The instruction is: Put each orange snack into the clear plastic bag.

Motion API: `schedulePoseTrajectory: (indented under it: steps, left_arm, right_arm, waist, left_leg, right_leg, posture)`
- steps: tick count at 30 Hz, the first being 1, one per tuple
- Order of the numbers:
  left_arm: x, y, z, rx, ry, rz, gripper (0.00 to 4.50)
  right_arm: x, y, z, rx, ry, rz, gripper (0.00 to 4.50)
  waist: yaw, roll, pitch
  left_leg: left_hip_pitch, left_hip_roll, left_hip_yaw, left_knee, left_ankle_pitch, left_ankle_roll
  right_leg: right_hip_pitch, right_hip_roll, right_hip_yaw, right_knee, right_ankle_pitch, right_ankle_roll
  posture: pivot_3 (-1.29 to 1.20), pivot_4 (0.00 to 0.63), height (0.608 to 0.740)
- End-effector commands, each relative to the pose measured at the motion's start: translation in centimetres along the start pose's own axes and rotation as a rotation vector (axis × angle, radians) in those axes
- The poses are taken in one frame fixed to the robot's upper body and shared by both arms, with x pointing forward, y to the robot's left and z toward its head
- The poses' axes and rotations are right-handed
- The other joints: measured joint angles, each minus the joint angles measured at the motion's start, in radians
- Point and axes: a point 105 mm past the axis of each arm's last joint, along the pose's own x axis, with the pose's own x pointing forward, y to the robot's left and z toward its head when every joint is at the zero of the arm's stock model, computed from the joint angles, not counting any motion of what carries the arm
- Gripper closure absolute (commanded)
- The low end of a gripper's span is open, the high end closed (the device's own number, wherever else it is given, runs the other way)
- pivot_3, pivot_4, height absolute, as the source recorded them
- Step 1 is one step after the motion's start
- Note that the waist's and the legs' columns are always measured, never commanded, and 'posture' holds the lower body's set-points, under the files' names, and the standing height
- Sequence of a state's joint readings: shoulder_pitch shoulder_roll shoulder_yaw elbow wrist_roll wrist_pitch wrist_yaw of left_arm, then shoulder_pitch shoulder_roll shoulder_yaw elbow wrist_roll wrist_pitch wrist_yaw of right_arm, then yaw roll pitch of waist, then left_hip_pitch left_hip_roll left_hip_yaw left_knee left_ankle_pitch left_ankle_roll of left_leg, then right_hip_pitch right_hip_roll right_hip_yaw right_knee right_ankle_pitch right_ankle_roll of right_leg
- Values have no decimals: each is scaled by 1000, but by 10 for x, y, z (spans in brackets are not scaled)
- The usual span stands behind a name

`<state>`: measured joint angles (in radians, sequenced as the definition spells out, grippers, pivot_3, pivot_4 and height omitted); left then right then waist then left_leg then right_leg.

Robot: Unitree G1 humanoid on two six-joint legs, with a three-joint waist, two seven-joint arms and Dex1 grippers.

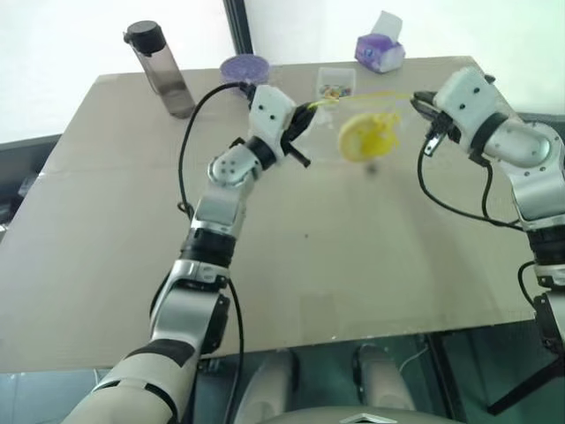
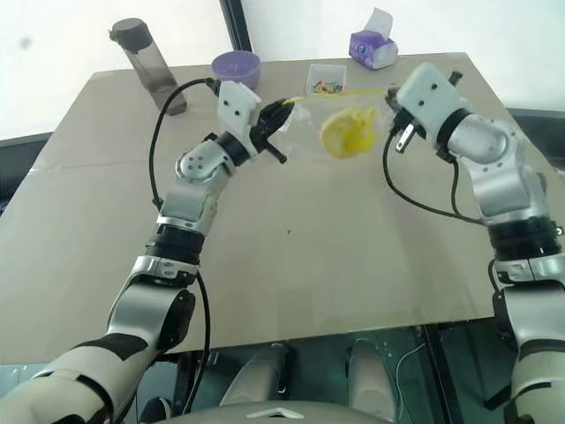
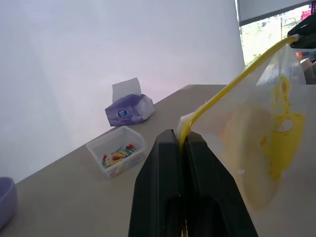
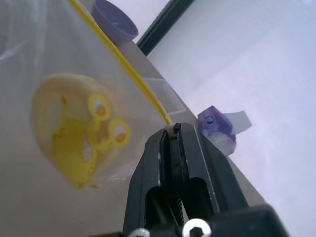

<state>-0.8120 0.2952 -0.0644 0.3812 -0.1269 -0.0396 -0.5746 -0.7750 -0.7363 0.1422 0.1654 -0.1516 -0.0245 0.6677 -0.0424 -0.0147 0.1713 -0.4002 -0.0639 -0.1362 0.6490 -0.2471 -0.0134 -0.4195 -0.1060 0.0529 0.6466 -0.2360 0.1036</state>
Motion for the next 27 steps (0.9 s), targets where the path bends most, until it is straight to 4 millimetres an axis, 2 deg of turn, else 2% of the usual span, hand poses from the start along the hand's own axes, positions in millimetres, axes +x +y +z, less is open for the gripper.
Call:
schedulePoseTrajectory:
  steps: [1,6,8,9,11,13,15,16,17,20,23,27]
  left_arm:
    - [-27,-21,-9,-52,58,-107,4500]
    - [-77,-67,-36,-264,225,-224,4500]
    - [-90,-75,-41,-301,263,-212,4500]
    - [-94,-77,-43,-322,272,-188,3857]
    - [-100,-79,-46,-351,286,-161,3325]
    - [-108,-84,-51,-355,302,-144,2759]
    - [-112,-81,-55,-351,305,-93,2017]
    - [-114,-80,-55,-350,303,-78,1485]
    - [-117,-79,-54,-348,299,-75,1325]
    - [-130,-75,-51,-360,304,-69,1325]
    - [-157,-65,-49,-383,352,-38,1325]
    - [-190,-64,-40,-400,405,-41,1325]
  right_arm:
    - [-20,7,-3,67,15,34,4465]
    - [-37,55,-6,260,34,154,4465]
    - [-44,70,-10,360,45,177,4465]
    - [-48,78,-13,415,49,195,4500]
    - [-54,89,-18,491,63,205,3806]
    - [-63,103,-36,547,115,202,3300]
    - [-73,116,-51,591,163,196,2476]
    - [-76,120,-55,609,174,199,1850]
    - [-80,122,-56,643,171,198,1707]
    - [-93,121,-61,735,158,158,1707]
    - [-118,119,-67,851,154,144,1707]
    - [-144,114,-69,912,167,157,1707]
  waist:
    - [-1,0,0]
    - [0,1,0]
    - [2,1,0]
    - [4,1,0]
    - [10,1,0]
    - [13,1,0]
    - [15,1,-1]
    - [18,1,0]
    - [19,1,0]
    - [16,1,0]
    - [18,1,0]
    - [19,1,0]
  left_leg:
    - [0,0,0,0,0,0]
    - [1,1,0,3,0,0]
    - [2,1,0,3,0,0]
    - [3,1,0,3,-1,1]
    - [4,1,-1,5,-3,4]
    - [6,0,0,5,-3,5]
    - [9,1,-1,4,-3,5]
    - [11,1,0,4,-3,5]
    - [11,1,0,4,-3,5]
    - [11,1,1,3,-3,5]
    - [12,2,2,3,-3,5]
    - [13,2,3,2,-3,5]
  right_leg:
    - [0,0,0,0,0,0]
    - [0,1,1,6,0,0]
    - [1,1,1,7,0,0]
    - [2,1,1,7,0,0]
    - [3,1,0,9,0,0]
    - [5,1,1,10,0,0]
    - [8,1,0,10,0,0]
    - [9,1,0,9,0,0]
    - [9,1,1,8,0,0]
    - [9,1,2,8,0,0]
    - [9,1,2,8,0,0]
    - [10,1,2,8,0,0]
  posture:
    - [0,150,739]
    - [0,150,739]
    - [0,150,739]
    - [0,150,739]
    - [0,150,739]
    - [0,150,739]
    - [0,150,739]
    - [0,150,739]
    - [0,150,739]
    - [0,150,739]
    - [0,150,739]
    - [0,150,739]
